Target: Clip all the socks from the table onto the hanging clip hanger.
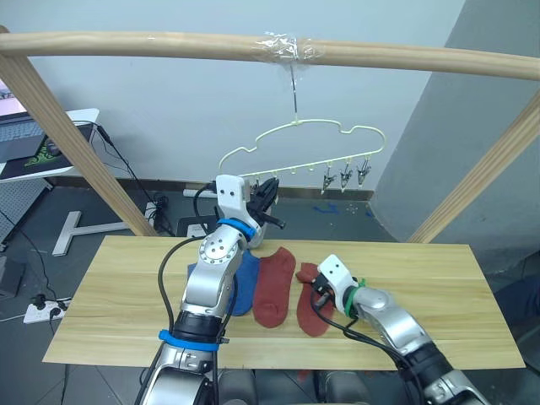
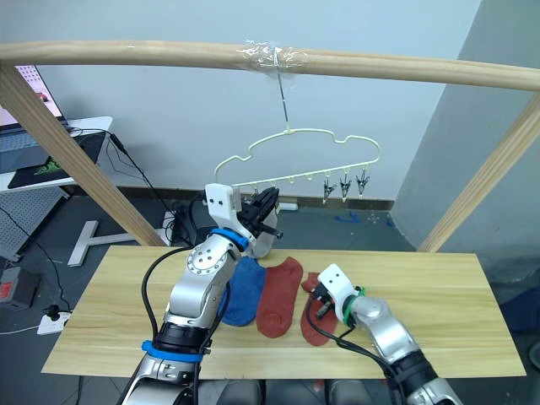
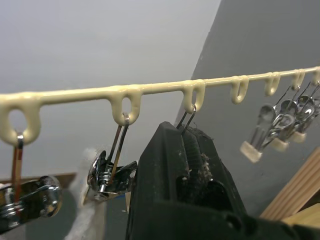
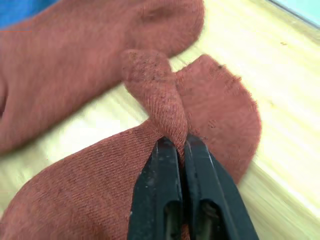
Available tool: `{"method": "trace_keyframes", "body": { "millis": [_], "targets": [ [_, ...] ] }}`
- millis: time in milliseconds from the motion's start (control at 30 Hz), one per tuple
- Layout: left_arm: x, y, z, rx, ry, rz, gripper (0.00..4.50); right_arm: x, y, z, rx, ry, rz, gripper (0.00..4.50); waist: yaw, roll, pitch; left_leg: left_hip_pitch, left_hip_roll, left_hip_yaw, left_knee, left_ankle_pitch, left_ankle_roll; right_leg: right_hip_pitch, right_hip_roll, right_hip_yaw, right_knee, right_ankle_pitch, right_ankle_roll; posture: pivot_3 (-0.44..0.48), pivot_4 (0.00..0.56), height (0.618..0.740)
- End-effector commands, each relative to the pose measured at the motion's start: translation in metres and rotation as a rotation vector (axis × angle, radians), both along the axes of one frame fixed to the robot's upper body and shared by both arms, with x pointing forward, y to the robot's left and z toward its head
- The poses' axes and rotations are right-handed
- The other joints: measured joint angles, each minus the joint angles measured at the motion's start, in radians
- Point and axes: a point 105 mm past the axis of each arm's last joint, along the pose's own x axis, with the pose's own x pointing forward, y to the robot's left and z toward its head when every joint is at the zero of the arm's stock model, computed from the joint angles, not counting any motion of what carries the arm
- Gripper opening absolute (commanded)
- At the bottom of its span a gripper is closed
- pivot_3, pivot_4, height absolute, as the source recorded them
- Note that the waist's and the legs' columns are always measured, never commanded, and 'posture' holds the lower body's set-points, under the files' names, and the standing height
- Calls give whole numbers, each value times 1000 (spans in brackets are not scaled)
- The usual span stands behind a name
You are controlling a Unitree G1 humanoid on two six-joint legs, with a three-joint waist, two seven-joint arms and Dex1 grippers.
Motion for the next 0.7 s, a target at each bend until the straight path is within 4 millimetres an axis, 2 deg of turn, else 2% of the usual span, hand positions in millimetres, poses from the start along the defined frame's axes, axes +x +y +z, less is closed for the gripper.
{"method": "trace_keyframes", "body": {
  "millis": [33, 67, 133, 233, 433, 567, 700],
  "targets": [
    [1, 1, 7, -141, 58, -41, 0, 2, 12, 41, 16, -208, 132, 51, -2, 0, 0, 0, 0, 0, 0, 0, 0, 0, 0, 0, 0, 0, 0, 116, 127, 740],
    [2, 3, 7, -227, 112, -59, 0, 2, 11, 55, 2, -288, 169, 51, -3, 0, 0, 0, 0, 0, 0, 0, 0, 0, 0, 0, 0, 0, 0, 116, 127, 740],
    [3, 10, -1, -487, 327, -134, 0, -2, 11, 93, -57, -529, 285, 51, -3, 0, 0, 0, 0, 0, 0, 0, 0, 0, 0, 0, 1, 0, 0, 114, 122, 740],
    [-2, 14, -2, -679, 499, -238, 0, -9, 12, 121, -114, -746, 374, 51, -7, -2, -2, 0, 0, 0, 0, 0, 0, 0, 0, 0, 1, -1, 1, 114, 122, 740],
    [-3, 20, 7, -819, 604, -311, 0, -16, 12, 135, -149, -967, 402, 51, -2, -3, -4, 0, 0, -2, 1, 0, 0, 0, 0, -1, 2, 0, 1, 108, 114, 740],
    [-6, 12, 21, -868, 600, -377, 0, -15, 20, 139, -93, -985, 376, 51, -2, -4, -4, 1, 0, -1, 1, 0, -1, 0, 0, -1, 3, 0, 0, 102, 114, 740],
    [-13, 3, 25, -875, 612, -417, 0, -7, 24, 149, -59, -1011, 333, 51, -2, -4, -4, 1, 0, -2, 1, 3, -5, 0, 0, 0, 4, 0, 0, 102, 114, 740]
  ]
}}
